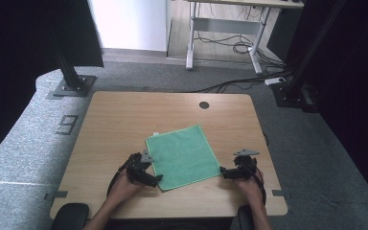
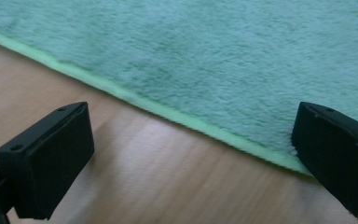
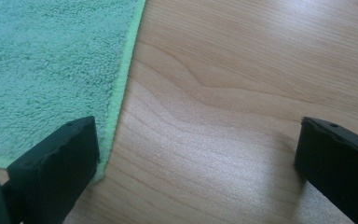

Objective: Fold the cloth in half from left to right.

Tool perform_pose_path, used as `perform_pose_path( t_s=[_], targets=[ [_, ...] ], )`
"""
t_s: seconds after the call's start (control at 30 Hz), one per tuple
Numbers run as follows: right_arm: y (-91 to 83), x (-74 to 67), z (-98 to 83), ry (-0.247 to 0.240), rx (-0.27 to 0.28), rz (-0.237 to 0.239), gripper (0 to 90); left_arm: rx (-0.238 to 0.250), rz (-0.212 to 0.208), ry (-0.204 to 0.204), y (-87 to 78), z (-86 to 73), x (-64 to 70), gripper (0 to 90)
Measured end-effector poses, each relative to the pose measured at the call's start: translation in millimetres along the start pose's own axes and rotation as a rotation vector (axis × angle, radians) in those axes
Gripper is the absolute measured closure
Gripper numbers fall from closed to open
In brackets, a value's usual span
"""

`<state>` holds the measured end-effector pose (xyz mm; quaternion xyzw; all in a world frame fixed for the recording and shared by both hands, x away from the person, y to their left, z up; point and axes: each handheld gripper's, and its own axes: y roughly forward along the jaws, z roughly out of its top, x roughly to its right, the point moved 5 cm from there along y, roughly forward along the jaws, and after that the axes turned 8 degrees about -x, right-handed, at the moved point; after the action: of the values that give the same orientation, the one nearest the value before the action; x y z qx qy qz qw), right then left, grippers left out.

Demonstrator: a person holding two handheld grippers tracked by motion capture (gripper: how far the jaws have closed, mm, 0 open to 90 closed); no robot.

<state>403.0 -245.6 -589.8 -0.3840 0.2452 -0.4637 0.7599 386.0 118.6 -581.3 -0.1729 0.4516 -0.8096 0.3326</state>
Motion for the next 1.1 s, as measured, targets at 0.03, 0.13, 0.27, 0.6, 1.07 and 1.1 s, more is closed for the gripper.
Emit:
perform_pose_path(
  t_s=[0.03,0.13,0.27,0.6,1.07,1.1],
  targets=[
    [0.0,-0.4,0.1,0.0,0.002,0.001,0.2,0.005,0.006,-0.014,-0.9,0.8,-4.9,0.0],
    [0.2,-0.3,-0.5,-0.002,0.012,0.003,0.1,0.01,0.039,-0.038,-2.7,4.8,-21.7,0.0],
    [0.6,-0.3,-1.6,-0.001,0.032,0.002,0.0,0.029,0.046,-0.092,-2.6,12.3,-42.4,0.0],
    [1.1,-0.6,-1.7,0.002,0.038,0.001,0.0,0.071,0.082,-0.197,0.3,34.7,-94.8,0.2],
    [1.3,-1.2,-1.4,0.004,0.038,-0.001,0.0,0.011,0.18,-0.267,33.6,45.1,-125.9,0.3],
    [1.3,-1.3,-1.3,0.004,0.038,0.0,0.0,0.017,0.176,-0.263,34.1,44.2,-126.2,0.0]
  ],
)
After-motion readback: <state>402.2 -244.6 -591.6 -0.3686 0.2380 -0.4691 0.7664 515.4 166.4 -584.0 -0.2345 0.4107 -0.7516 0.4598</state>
